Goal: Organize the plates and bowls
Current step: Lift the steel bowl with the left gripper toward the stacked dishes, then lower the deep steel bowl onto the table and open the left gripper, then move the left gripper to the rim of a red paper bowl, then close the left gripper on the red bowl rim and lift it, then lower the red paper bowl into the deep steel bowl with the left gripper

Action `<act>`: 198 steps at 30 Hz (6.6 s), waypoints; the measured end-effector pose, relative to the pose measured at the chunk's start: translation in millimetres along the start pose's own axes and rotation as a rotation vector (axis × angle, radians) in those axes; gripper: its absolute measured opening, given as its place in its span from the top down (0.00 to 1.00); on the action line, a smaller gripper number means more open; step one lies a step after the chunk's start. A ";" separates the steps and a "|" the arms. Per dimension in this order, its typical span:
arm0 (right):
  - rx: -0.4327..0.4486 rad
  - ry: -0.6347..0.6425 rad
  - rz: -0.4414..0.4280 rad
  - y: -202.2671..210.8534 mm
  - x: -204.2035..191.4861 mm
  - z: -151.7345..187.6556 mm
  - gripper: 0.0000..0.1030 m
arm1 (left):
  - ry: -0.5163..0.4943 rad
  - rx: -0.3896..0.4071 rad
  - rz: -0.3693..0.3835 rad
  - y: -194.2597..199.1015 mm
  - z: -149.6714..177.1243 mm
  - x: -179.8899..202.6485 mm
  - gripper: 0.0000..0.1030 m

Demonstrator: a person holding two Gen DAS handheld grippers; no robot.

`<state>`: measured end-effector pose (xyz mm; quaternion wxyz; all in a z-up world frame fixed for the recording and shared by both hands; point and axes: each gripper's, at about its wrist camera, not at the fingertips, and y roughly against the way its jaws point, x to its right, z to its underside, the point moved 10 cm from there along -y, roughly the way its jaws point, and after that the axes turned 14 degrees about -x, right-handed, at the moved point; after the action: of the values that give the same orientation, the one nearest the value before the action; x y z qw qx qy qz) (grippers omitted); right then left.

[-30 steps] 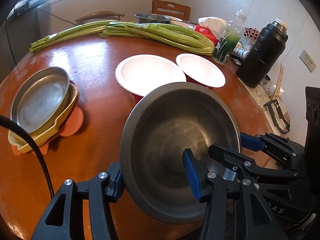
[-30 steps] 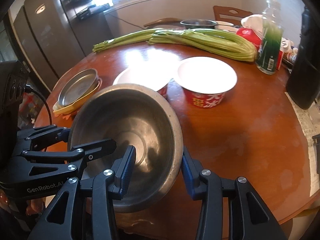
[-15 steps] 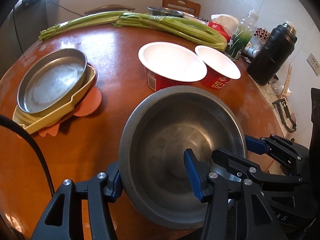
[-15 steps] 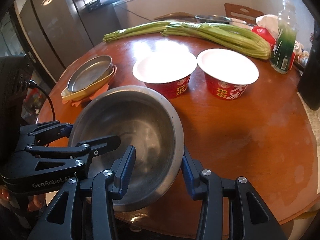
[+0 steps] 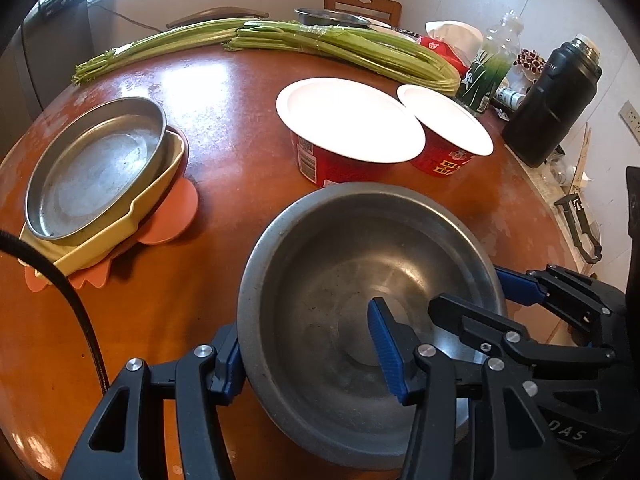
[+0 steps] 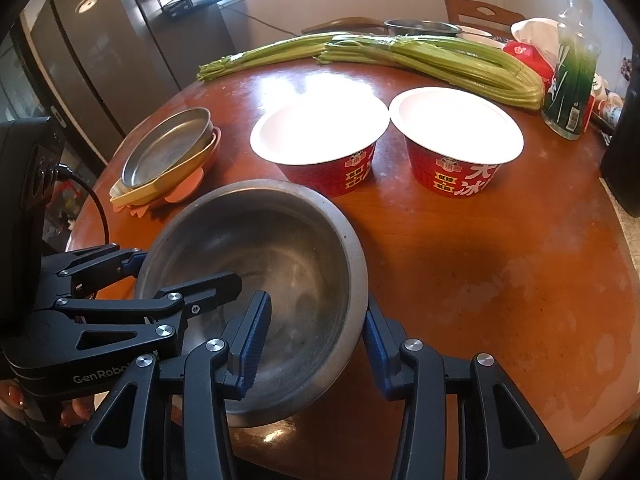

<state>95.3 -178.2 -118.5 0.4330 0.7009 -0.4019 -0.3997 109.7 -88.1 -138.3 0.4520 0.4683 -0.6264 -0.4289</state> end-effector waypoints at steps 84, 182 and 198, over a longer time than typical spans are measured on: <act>0.049 -0.149 -0.062 -5.8 25.2 -97.6 0.47 | -0.065 0.068 -0.031 14.1 -136.0 -13.0 0.47; 0.052 -0.001 -0.040 26.6 -26.9 3.2 0.52 | -0.097 0.035 0.013 35.0 -15.1 22.6 0.51; 0.025 0.017 -0.023 19.4 -27.5 1.8 0.52 | -0.091 0.024 -0.005 29.0 -17.2 18.2 0.51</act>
<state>79.6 -159.5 -95.2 0.4229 0.7142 -0.3949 -0.3938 117.9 -102.2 -103.6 0.4166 0.4552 -0.6501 -0.4434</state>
